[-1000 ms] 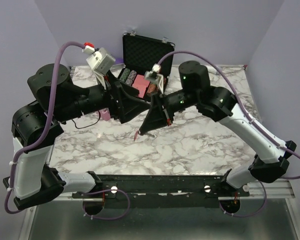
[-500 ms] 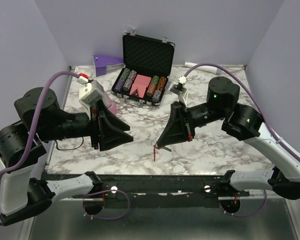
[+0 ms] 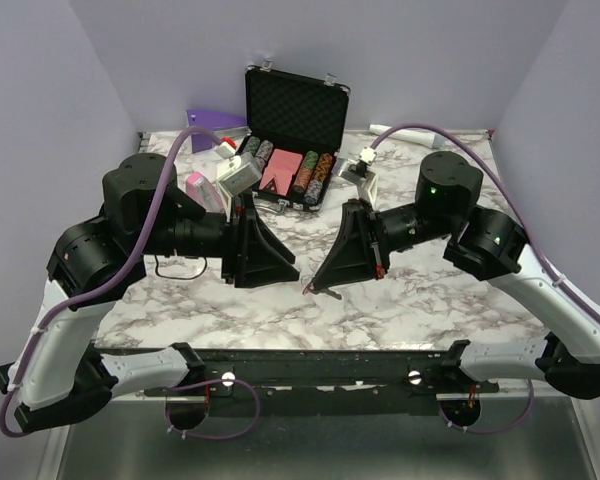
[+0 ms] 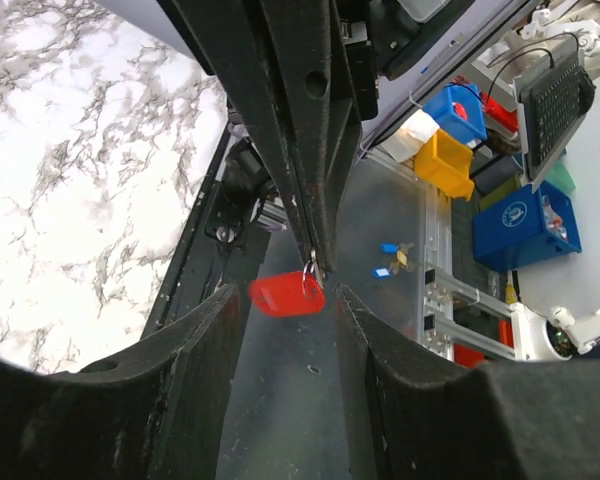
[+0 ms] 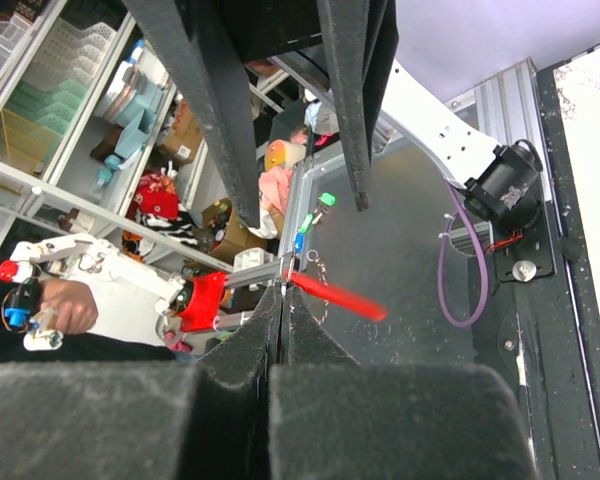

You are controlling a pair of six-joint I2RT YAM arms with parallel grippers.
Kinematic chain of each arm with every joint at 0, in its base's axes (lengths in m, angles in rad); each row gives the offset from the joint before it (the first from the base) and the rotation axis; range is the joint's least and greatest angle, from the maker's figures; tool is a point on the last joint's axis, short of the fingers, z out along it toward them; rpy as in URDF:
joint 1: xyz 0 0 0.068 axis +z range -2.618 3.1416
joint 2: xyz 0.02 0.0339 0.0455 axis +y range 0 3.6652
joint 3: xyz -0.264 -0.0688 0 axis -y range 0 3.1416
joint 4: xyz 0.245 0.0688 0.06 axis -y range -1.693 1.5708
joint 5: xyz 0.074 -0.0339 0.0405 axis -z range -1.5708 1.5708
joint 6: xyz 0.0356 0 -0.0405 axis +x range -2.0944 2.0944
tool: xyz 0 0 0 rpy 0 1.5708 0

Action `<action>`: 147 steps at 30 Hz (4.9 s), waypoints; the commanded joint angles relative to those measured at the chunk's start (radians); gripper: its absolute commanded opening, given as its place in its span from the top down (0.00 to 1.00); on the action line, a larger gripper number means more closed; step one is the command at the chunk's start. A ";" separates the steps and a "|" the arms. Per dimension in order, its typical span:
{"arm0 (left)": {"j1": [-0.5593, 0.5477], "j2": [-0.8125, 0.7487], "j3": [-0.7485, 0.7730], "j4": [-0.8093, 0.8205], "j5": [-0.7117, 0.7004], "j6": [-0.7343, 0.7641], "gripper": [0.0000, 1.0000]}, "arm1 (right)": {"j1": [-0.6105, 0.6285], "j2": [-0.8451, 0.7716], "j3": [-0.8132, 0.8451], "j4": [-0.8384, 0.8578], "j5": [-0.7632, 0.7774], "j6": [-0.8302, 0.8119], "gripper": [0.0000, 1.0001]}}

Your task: Remove the keys from the keyring

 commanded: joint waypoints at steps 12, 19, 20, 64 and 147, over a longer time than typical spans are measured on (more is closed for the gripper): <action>0.003 -0.049 -0.128 0.259 0.110 -0.125 0.58 | 0.002 -0.036 0.012 0.108 0.083 0.027 0.99; 0.003 -0.051 -0.136 0.279 0.114 -0.137 0.64 | 0.002 -0.021 0.035 0.108 0.077 0.024 0.99; 0.003 -0.051 -0.139 0.279 0.114 -0.137 0.64 | 0.002 -0.019 0.033 0.110 0.076 0.025 0.99; -0.124 0.115 0.035 -0.027 0.156 0.021 1.00 | 0.002 0.030 0.062 -0.036 0.059 -0.014 0.99; -0.132 -0.141 -0.312 0.515 -0.193 -0.266 1.00 | 0.002 -0.073 -0.016 0.210 0.205 0.072 0.99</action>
